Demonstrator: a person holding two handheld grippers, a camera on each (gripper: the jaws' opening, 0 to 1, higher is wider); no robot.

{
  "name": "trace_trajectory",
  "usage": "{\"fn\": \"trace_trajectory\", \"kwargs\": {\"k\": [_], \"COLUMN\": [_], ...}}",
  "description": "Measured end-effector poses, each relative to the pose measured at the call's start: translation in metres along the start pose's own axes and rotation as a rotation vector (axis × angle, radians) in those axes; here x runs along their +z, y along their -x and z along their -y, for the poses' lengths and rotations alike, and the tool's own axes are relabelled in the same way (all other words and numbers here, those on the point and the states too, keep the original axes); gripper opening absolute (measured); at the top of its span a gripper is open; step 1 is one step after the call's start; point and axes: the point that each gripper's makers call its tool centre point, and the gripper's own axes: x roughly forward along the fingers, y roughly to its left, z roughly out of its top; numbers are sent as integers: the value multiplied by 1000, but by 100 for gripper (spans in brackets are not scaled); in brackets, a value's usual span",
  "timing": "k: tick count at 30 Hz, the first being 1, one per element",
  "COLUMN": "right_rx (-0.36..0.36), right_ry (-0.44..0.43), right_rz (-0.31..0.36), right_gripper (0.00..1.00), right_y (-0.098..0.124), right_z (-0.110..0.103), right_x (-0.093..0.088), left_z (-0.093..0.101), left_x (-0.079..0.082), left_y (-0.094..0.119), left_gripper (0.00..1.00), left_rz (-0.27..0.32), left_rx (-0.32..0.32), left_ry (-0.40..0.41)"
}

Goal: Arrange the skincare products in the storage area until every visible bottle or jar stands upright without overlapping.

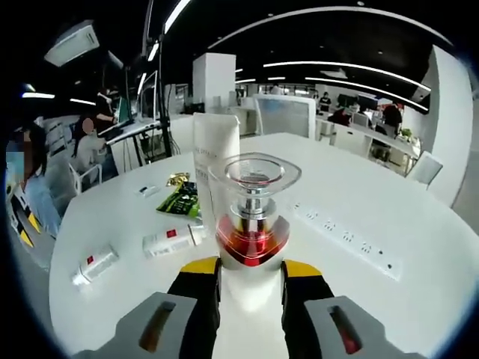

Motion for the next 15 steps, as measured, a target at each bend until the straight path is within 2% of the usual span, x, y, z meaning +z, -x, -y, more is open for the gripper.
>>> {"fn": "trace_trajectory", "kwargs": {"k": [5,7,10,15], "right_rx": [-12,-28,-61,-74], "right_ry": [-33,-64,-96,-166], "right_rz": [0,-35,-59,-57], "right_gripper": [25,26,35,38], "right_y": [0,2,7,20], "right_z": [0,1,-1,-18], "right_x": [-1,-9,-22,-40], "left_z": [0,-1,-2,-4], "left_x": [0,1,2,4], "left_y": [0,0,1,3], "left_gripper": [21,21,21,21], "left_rz": [1,1,5,21], "left_rx": [1,3,9,22], "left_ry": [-1,-2,-2,-10]}}
